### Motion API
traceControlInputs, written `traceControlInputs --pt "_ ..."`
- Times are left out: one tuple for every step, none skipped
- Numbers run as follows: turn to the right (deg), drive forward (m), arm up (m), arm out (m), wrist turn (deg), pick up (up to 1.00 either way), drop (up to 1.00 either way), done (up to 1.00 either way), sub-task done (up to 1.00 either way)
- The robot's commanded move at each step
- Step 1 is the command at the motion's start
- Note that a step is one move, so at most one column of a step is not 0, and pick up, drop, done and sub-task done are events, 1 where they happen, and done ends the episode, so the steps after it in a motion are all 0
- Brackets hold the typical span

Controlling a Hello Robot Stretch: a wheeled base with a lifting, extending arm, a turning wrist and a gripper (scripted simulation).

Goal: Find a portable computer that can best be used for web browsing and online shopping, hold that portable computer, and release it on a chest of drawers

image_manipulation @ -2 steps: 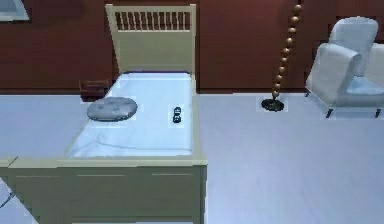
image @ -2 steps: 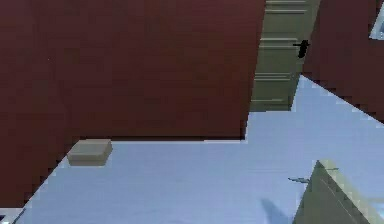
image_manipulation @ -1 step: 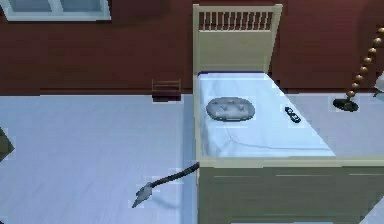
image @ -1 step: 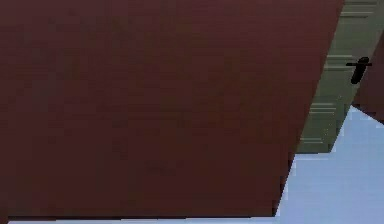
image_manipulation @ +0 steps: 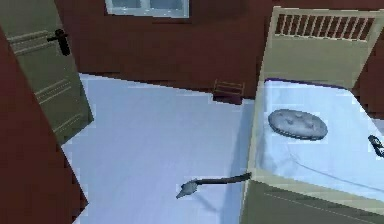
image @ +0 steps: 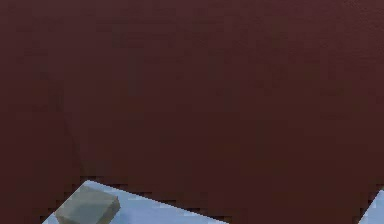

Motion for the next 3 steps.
traceControlInputs --pt "0.0 0.05 0.0 0.0 0.0 0.0 0.0 0.0 0.0" --pt "45.0 0.0 0.0 0.0 0.0 0.0 0.0 0.0 0.0" --pt "24.0 0.0 0.0 0.0 0.0 0.0 0.0 0.0 0.0"
